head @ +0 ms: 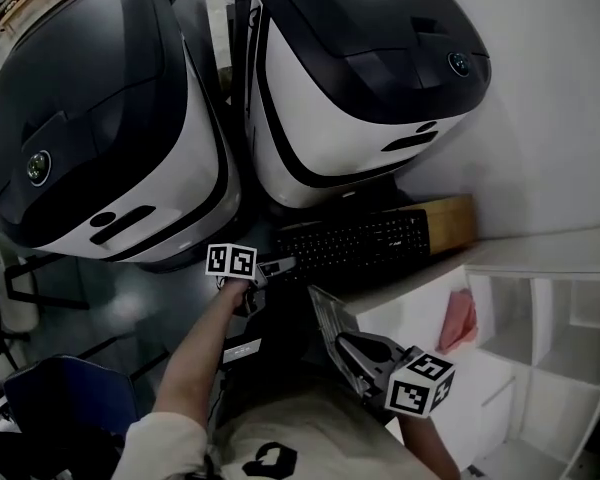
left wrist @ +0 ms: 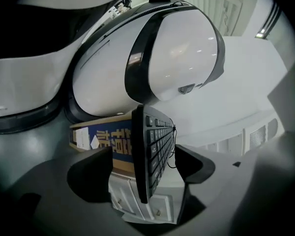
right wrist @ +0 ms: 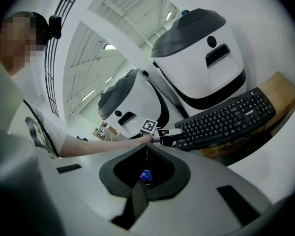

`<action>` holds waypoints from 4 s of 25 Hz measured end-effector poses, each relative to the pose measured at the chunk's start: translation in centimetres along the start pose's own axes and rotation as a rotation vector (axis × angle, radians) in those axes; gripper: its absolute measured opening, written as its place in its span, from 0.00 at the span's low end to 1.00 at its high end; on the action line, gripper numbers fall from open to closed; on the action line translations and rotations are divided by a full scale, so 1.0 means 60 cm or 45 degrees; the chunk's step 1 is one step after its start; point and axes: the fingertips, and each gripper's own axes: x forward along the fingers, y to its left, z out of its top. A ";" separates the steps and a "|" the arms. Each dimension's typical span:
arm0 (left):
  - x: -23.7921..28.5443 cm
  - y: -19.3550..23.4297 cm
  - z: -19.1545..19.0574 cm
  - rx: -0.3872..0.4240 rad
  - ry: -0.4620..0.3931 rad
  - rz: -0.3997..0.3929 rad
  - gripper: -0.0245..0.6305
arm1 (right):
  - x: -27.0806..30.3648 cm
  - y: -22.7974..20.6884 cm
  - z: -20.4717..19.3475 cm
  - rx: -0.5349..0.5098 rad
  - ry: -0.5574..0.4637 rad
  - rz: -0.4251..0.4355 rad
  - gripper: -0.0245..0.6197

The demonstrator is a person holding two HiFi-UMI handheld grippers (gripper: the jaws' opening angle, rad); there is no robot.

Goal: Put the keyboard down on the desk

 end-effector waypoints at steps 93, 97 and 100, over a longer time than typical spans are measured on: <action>-0.220 -0.187 0.068 -0.003 0.025 -0.829 0.19 | -0.103 -0.295 0.166 0.219 0.088 0.410 0.36; -0.214 -0.185 0.093 -0.020 -0.061 -0.737 0.19 | -0.103 -0.297 0.167 0.303 0.034 0.402 0.32; -0.206 -0.182 0.091 0.014 -0.034 -0.645 0.20 | -0.105 -0.294 0.162 0.308 0.033 0.379 0.31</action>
